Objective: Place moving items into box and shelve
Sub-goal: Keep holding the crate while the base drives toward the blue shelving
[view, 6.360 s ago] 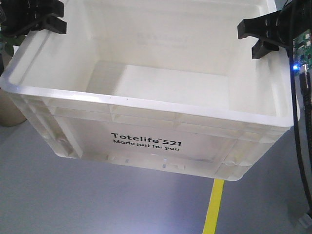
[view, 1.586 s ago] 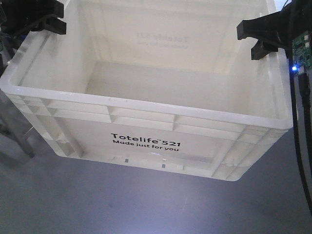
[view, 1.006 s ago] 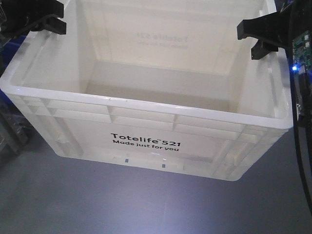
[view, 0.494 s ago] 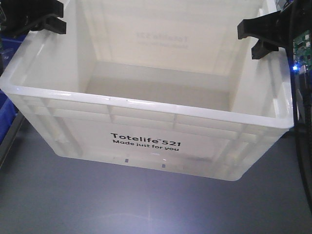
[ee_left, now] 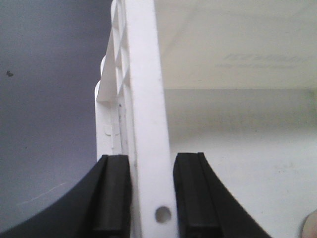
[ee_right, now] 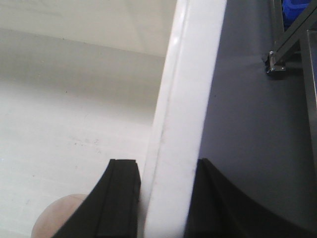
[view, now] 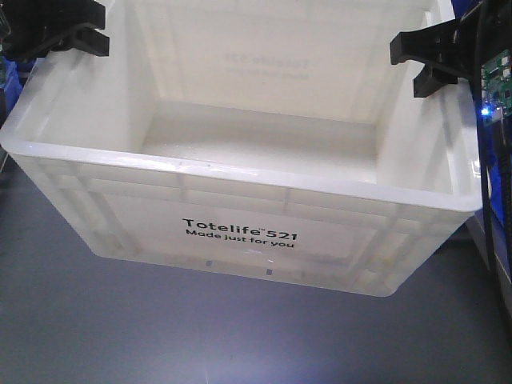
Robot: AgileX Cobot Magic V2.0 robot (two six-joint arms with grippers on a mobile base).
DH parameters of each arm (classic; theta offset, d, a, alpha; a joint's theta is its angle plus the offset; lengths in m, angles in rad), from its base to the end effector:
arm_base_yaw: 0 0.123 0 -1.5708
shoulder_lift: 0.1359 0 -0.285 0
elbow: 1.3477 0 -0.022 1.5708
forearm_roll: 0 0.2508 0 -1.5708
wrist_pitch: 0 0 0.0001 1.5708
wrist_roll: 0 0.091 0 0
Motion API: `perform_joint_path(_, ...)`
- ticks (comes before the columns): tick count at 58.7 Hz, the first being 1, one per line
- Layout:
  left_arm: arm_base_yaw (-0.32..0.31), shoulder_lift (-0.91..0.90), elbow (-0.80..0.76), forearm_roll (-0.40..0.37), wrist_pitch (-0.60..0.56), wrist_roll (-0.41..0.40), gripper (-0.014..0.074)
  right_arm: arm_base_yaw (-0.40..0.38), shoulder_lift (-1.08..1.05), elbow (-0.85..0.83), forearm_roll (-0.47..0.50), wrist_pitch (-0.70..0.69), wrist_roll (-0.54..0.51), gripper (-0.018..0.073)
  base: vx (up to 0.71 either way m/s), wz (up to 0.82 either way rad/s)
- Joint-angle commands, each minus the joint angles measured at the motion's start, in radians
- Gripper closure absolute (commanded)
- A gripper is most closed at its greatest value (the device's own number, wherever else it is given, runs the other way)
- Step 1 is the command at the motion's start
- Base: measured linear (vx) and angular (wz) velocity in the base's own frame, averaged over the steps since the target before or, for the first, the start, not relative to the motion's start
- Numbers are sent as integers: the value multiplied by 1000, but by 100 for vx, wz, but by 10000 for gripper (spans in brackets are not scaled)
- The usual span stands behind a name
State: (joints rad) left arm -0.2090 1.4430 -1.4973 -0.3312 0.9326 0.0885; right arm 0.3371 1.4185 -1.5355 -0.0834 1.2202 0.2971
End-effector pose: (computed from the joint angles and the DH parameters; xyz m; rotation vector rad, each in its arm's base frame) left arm 0.2991 -0.0878 0.4043 0.2447 2.3363 -0.4683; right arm 0.2706 0.0873 0.4032 -0.0599 2.5851 0.1233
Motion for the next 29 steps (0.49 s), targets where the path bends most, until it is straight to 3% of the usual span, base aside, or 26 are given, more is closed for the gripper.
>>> perform_joint_path(1,-22,-53,-50,-135,-106,2,596,11,-42,-47,52,-125,-21,564,49,-23)
perform_joint_path(29,-22,-53,-50,-136,-106,2,596,11,-42,-47,52,-125,-21,564,51,-9)
